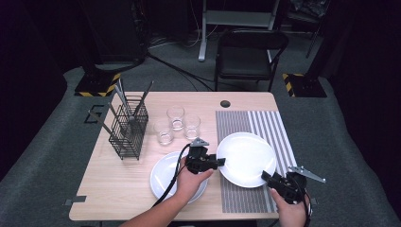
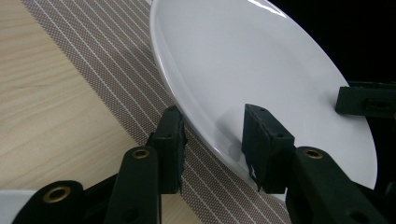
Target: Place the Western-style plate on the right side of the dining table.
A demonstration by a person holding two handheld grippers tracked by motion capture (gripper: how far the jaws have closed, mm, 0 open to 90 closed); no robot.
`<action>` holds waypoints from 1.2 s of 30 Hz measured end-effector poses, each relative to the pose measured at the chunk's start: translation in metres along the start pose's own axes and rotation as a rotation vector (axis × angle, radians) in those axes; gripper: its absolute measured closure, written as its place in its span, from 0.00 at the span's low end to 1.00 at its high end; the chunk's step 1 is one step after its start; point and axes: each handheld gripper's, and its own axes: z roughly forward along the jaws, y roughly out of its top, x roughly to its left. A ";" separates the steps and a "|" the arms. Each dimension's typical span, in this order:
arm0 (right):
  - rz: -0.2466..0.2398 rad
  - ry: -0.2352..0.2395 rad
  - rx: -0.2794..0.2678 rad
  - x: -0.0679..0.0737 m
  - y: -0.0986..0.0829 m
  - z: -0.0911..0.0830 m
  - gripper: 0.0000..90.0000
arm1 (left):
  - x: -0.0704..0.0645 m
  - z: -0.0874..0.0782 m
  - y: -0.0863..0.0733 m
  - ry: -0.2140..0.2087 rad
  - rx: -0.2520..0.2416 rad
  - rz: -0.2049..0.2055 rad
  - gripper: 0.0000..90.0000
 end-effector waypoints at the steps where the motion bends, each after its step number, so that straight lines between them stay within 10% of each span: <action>1: 0.003 0.000 -0.001 -0.001 0.001 0.000 0.61 | 0.000 0.002 0.001 -0.003 -0.009 0.002 0.66; 36: 0.065 -0.064 -0.040 -0.036 0.024 0.025 0.68 | 0.014 0.052 0.018 -0.009 -0.017 -0.049 0.70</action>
